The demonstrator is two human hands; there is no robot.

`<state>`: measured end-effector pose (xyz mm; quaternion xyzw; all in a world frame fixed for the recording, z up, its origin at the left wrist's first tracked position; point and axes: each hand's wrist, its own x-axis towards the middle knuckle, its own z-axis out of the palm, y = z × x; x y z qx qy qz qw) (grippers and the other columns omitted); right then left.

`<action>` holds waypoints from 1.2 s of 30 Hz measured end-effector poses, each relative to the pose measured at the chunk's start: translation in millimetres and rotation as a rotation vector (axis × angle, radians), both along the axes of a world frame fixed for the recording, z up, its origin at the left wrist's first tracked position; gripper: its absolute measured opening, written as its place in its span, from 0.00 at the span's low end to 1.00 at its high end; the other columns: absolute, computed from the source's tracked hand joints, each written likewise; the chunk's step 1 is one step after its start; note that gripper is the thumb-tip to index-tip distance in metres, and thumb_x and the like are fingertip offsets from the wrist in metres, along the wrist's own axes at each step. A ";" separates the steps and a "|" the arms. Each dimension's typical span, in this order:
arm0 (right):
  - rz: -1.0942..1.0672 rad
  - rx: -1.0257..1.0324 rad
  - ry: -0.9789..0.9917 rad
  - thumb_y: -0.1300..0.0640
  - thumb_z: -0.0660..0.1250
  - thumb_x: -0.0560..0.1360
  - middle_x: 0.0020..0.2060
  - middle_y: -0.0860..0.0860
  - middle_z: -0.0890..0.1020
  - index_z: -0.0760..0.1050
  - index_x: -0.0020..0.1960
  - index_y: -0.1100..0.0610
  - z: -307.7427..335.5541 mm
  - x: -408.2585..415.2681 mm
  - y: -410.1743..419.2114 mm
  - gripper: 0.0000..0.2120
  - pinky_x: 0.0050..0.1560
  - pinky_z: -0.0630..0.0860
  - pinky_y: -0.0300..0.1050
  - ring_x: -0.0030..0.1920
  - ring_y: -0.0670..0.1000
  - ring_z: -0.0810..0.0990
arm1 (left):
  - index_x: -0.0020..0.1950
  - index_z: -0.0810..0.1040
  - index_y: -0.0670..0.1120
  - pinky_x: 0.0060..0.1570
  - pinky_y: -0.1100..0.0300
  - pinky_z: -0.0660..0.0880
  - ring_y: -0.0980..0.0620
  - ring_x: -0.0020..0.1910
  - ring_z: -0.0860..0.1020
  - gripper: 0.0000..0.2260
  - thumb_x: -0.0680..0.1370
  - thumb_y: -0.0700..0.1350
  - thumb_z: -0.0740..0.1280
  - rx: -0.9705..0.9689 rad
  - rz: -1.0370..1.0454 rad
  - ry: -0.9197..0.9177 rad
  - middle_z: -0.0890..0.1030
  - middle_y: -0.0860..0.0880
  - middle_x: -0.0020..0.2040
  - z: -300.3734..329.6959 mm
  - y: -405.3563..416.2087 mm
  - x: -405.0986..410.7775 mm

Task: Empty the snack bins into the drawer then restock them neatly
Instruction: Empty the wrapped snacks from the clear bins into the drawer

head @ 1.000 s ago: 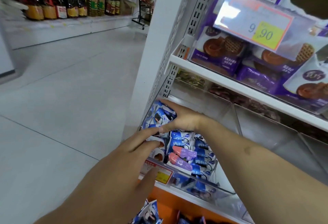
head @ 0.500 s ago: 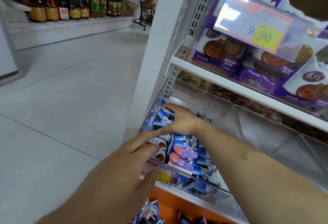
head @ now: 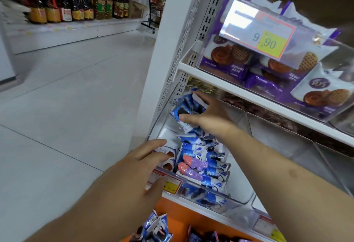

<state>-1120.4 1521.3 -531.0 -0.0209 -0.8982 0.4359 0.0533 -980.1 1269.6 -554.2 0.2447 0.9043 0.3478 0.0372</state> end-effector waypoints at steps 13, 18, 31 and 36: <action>0.147 -0.207 0.045 0.66 0.85 0.65 0.57 0.53 0.87 0.80 0.67 0.52 50.7 149.2 1.2 0.33 0.59 0.83 0.57 0.55 0.55 0.88 | 0.72 0.61 0.72 0.62 0.67 0.68 0.69 0.65 0.72 0.32 0.73 0.61 0.74 0.334 0.106 -0.083 0.70 0.69 0.69 26.7 14.7 26.1; 0.180 -0.249 0.058 0.71 0.82 0.65 0.52 0.51 0.88 0.79 0.64 0.54 59.5 233.1 13.6 0.31 0.50 0.83 0.45 0.51 0.52 0.88 | 0.76 0.55 0.77 0.56 0.69 0.78 0.74 0.60 0.76 0.49 0.68 0.51 0.82 0.517 -0.147 -0.342 0.78 0.71 0.63 54.0 46.7 63.1; 0.054 -0.660 -0.178 0.67 0.80 0.71 0.60 0.55 0.85 0.75 0.71 0.50 -29.8 348.9 22.0 0.33 0.65 0.79 0.62 0.61 0.58 0.85 | 0.68 0.71 0.64 0.57 0.52 0.82 0.58 0.54 0.84 0.39 0.66 0.40 0.85 0.085 -0.245 -0.478 0.83 0.55 0.59 33.3 71.6 120.4; 0.111 -0.749 -0.278 0.67 0.76 0.76 0.60 0.53 0.85 0.76 0.69 0.50 -79.5 334.0 -13.0 0.25 0.61 0.82 0.62 0.61 0.56 0.85 | 0.66 0.73 0.57 0.53 0.53 0.84 0.55 0.55 0.83 0.35 0.67 0.37 0.84 -0.093 -0.171 -0.533 0.82 0.53 0.58 -1.8 34.7 105.9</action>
